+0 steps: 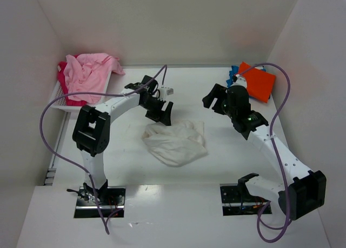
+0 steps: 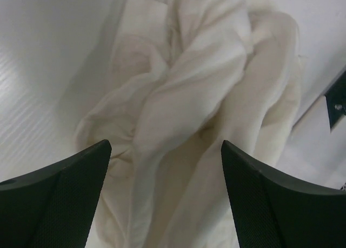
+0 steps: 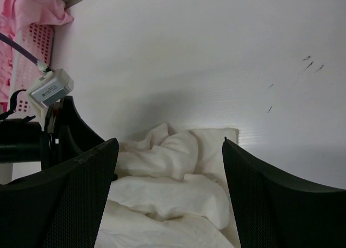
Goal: Fold and stack the t-shirts
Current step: Flatten out the tshirt
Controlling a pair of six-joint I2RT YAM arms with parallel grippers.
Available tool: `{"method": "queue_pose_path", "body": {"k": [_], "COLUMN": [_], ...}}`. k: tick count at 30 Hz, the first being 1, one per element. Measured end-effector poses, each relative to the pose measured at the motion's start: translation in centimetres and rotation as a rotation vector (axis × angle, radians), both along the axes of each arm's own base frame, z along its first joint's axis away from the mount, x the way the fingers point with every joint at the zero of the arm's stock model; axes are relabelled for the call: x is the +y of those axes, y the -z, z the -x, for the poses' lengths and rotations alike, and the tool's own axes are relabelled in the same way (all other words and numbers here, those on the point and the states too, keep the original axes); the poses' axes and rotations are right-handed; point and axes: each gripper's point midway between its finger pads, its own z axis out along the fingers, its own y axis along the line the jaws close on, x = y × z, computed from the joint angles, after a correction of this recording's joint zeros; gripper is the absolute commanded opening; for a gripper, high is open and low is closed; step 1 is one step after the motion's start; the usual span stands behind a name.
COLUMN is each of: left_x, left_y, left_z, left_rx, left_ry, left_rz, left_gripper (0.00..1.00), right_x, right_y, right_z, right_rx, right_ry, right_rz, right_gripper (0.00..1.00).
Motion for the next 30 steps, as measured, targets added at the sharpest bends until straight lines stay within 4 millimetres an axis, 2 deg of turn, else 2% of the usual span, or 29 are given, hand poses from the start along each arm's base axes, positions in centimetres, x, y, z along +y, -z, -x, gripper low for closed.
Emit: {"method": "queue_pose_path", "body": {"k": [3, 6, 10, 11, 12, 13, 17, 19, 21, 23, 24, 25, 26, 28, 29, 30], "left_x": [-0.9, -2.4, -4.3, -4.7, -4.8, -4.8, -4.6, -4.4, -4.0, -3.3, -2.8, -2.1, -0.8, 1.0, 2.4, 3.6], "left_y": [-0.1, 0.5, 2.8, 3.5, 3.8, 4.0, 3.6, 2.6, 0.4, -3.6, -6.4, -9.6, -14.8, -20.8, -26.0, -30.9], "left_z": [1.2, 2.8, 4.6, 5.4, 5.6, 5.7, 5.0, 4.1, 2.2, -0.6, -2.5, -4.5, -7.2, -9.6, -11.0, -11.6], "left_rx": [0.014, 0.034, 0.076, 0.103, 0.106, 0.111, 0.088, 0.056, -0.004, -0.095, -0.161, -0.230, -0.363, -0.503, -0.632, -0.746], "left_ry": [0.063, 0.137, 0.222, 0.233, 0.241, 0.239, 0.203, 0.160, 0.092, 0.000, -0.054, -0.112, -0.188, -0.270, -0.332, -0.381], "left_rz": [0.031, 0.039, 0.008, -0.006, -0.012, -0.019, -0.051, -0.064, -0.063, -0.029, 0.004, 0.037, 0.091, 0.133, 0.171, 0.209], "left_gripper": [0.90, 0.83, 0.39, 0.15, 0.05, 0.00, 0.00, 0.00, 0.00, 0.00, 0.00, 0.00, 0.00, 0.00, 0.00, 0.00], "right_x": [0.0, 0.1, 0.0, 0.0, -0.2, -0.2, -0.5, -0.5, -0.5, -0.5, -0.5, -0.5, -0.4, -0.3, -0.2, 0.1], "right_y": [0.1, 0.1, 0.0, 0.0, -0.2, -0.2, -0.5, -0.5, -0.4, -0.4, -0.3, -0.3, -0.2, -0.3, -0.4, -0.6], "right_z": [0.0, 0.0, 0.1, 0.1, 0.3, 0.3, 0.5, 0.5, 0.6, 0.6, 0.6, 0.6, 0.6, 0.6, 0.6, 0.6], "right_rx": [0.002, 0.002, 0.001, -0.001, -0.007, -0.007, -0.018, -0.017, -0.015, -0.015, -0.014, -0.013, -0.011, -0.012, -0.016, -0.023], "right_ry": [-0.001, -0.004, -0.003, -0.001, 0.004, 0.005, 0.011, 0.012, 0.011, 0.010, 0.008, 0.008, 0.004, 0.000, -0.006, -0.017], "right_rz": [0.000, -0.002, -0.002, -0.001, -0.001, -0.001, -0.004, -0.004, -0.004, -0.005, -0.005, -0.005, -0.006, -0.009, -0.013, -0.021], "right_gripper": [0.83, 0.83, 0.81, 0.75, 0.72, 0.70, 0.68, 0.68, 0.68, 0.68, 0.68, 0.68, 0.68, 0.70, 0.72, 0.74]}}
